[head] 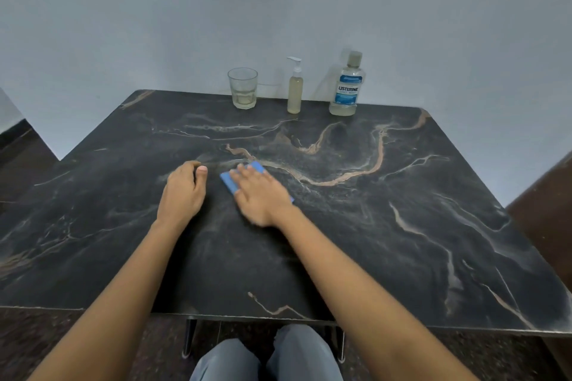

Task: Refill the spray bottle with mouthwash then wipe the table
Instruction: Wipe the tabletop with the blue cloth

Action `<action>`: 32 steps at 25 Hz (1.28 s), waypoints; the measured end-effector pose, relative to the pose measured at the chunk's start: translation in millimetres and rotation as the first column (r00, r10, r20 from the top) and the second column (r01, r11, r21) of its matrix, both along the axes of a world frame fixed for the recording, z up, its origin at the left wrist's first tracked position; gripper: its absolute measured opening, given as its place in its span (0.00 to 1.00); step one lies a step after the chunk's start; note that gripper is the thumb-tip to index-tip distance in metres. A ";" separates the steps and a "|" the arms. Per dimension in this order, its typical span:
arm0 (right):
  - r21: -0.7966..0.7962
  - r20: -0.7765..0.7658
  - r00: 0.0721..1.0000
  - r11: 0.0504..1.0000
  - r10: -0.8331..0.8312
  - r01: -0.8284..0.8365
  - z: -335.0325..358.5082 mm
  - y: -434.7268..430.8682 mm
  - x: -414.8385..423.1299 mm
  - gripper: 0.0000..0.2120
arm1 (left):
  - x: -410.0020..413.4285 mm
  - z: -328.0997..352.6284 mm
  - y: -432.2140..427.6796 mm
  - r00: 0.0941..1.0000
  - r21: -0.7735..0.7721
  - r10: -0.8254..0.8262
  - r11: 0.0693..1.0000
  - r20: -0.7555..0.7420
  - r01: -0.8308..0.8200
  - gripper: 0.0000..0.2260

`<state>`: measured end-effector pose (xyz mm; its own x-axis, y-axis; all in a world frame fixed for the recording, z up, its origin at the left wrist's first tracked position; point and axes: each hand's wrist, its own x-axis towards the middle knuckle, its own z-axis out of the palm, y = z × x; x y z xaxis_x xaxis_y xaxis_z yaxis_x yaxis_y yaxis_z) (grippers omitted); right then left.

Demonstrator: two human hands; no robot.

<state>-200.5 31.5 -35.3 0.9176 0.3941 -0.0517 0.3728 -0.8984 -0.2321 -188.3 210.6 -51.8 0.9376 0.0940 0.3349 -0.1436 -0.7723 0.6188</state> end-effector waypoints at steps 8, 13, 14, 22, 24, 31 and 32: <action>-0.024 0.011 0.914 0.914 -0.405 0.405 3.7 -113.9 87.5 0.26 | 1.6 -1.5 10.4 1.000 -0.119 -0.011 0.993 -0.009 0.010 0.16; -0.015 -0.002 0.891 0.890 -0.455 0.455 -3.1 -101.2 97.6 0.27 | 1.5 3.6 74.3 0.996 -0.113 0.091 0.989 -0.008 -0.092 0.17; -0.022 -0.003 0.905 0.905 -0.426 0.426 -2.4 -86.1 102.6 0.27 | 0.0 3.9 90.3 0.991 -0.126 0.132 0.983 -0.012 -0.132 0.18; -0.056 -0.029 0.997 0.996 -0.075 0.073 -1.1 101.4 111.3 0.27 | -45.4 -4.2 170.8 0.948 -0.180 0.319 0.933 0.020 -0.310 0.18; -0.062 -0.029 0.997 0.996 0.067 -0.068 0.0 151.9 89.3 0.27 | -60.4 -6.7 181.4 0.940 -0.180 0.339 0.927 0.034 -0.328 0.17; -0.045 0.031 0.765 0.766 0.643 -0.642 -12.2 222.2 -60.8 0.30 | -100.6 -3.4 195.2 0.898 -0.284 0.440 0.863 0.011 -0.419 0.16; -0.045 0.033 0.732 0.732 0.681 -0.679 -11.5 213.4 -75.8 0.32 | -105.0 -1.7 194.5 0.896 -0.302 0.445 0.853 -0.003 -0.425 0.16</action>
<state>-276.3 244.9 -46.8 0.4065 0.9128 -0.0389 0.8958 -0.4066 -0.1794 -293.3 405.1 -53.5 0.7555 0.5883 0.2883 0.1177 -0.5548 0.8236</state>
